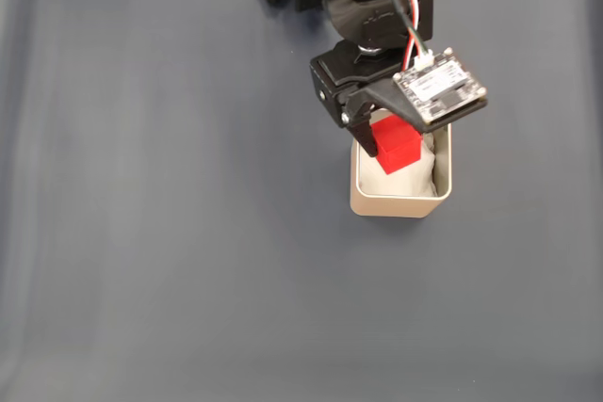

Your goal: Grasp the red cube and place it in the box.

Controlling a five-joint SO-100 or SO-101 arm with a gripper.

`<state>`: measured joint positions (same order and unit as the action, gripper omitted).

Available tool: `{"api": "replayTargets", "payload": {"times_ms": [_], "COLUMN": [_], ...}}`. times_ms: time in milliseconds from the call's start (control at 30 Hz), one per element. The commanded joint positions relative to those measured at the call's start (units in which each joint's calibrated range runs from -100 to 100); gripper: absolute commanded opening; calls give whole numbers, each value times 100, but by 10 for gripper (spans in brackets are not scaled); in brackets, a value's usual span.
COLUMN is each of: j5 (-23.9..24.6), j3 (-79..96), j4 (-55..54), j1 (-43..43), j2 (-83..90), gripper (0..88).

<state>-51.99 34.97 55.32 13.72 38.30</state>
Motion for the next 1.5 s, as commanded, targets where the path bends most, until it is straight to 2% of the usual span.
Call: {"api": "replayTargets", "payload": {"times_ms": [0,233,467,700,1233,1367,1467], "j5": [15,34,-20,-63,10,5,20], "j3": [-33,3,76,176,195,222,249], "j4": [-185,-308,-325,-349,-702,-702,-735], "j1": [-55,-104,-104,-104,-154,-211,-282], "j2": [164,251,337,424,381,363,363], "gripper": [267,447,509,535,522,431,308]}}
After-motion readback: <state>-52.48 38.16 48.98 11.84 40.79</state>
